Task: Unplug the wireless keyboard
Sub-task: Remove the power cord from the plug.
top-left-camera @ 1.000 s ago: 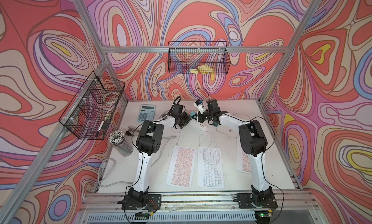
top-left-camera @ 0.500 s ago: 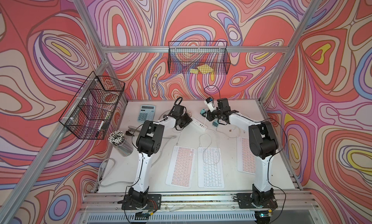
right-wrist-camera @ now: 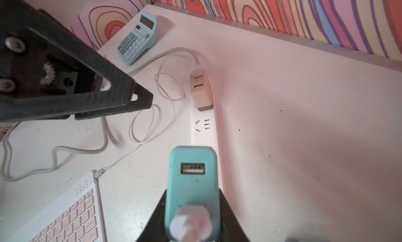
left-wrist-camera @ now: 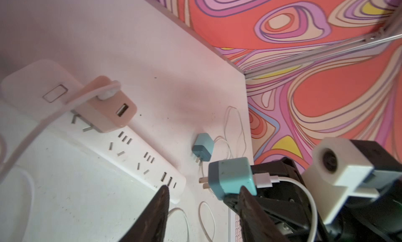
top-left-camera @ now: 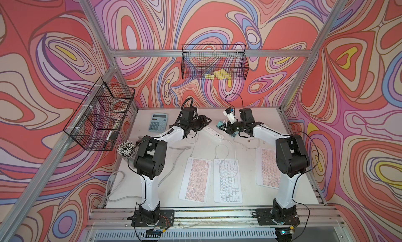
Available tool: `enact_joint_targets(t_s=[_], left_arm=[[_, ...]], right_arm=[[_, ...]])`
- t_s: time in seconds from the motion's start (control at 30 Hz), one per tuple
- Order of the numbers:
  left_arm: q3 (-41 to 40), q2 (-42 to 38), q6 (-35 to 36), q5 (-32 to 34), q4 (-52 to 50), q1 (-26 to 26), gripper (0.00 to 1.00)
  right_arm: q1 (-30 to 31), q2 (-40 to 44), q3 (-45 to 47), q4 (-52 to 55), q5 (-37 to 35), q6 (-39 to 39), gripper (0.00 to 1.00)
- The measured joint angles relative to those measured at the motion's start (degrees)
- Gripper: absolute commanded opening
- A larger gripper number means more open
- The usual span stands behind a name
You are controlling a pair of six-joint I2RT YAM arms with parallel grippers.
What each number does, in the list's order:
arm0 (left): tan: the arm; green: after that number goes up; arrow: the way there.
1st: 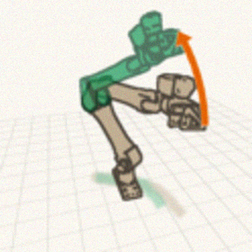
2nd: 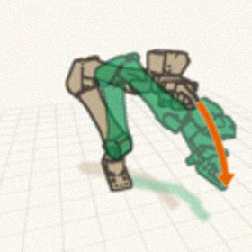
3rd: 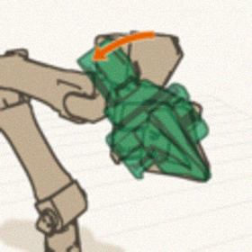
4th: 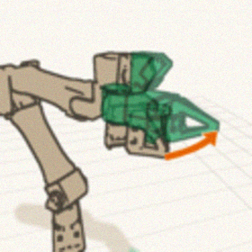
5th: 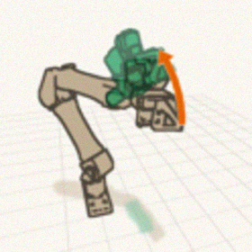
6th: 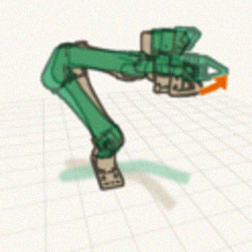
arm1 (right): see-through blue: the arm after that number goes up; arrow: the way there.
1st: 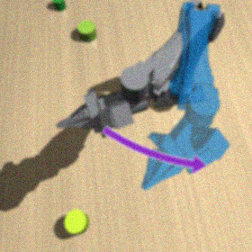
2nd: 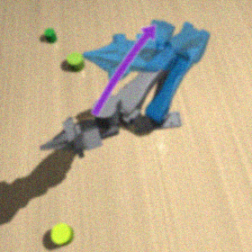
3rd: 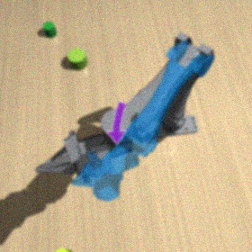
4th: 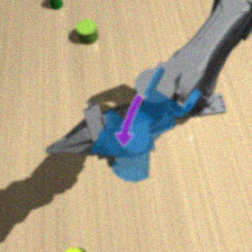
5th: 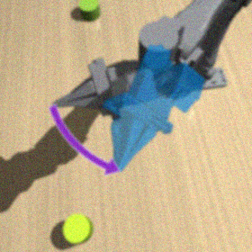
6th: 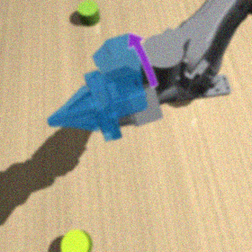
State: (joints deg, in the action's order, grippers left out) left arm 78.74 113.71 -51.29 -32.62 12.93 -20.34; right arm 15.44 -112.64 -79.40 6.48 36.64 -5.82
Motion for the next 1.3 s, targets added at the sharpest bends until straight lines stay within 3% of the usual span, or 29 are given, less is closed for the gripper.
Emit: enact_joint_targets(t_s=[0.47, 0.77, 1.03, 1.3], left_arm=[[-15.2, 0.0, -4.9, -12.2, 34.8, 1.6, 0.6], [-16.5, 0.0, -2.2, -14.6, 38.2, 0.9, 0.61], [-16.2, 0.9, -5.4, -18.2, 46.5, -0.9, 0.57], [-16.2, 0.9, -4.9, -19.5, 46.6, -1.0, 0.54]], right_arm=[[0.0, 2.5, 3.8, -3.1, 11.3, 5.7, 0.12], [0.2, 2.5, 5.2, -6.1, 17.4, 10.0, 0.12], [0.6, 2.5, 6.3, -11.4, 21.8, 14.1, 0.12], [0.6, 2.4, 7.1, -16.0, 25.9, 17.9, 0.12]])
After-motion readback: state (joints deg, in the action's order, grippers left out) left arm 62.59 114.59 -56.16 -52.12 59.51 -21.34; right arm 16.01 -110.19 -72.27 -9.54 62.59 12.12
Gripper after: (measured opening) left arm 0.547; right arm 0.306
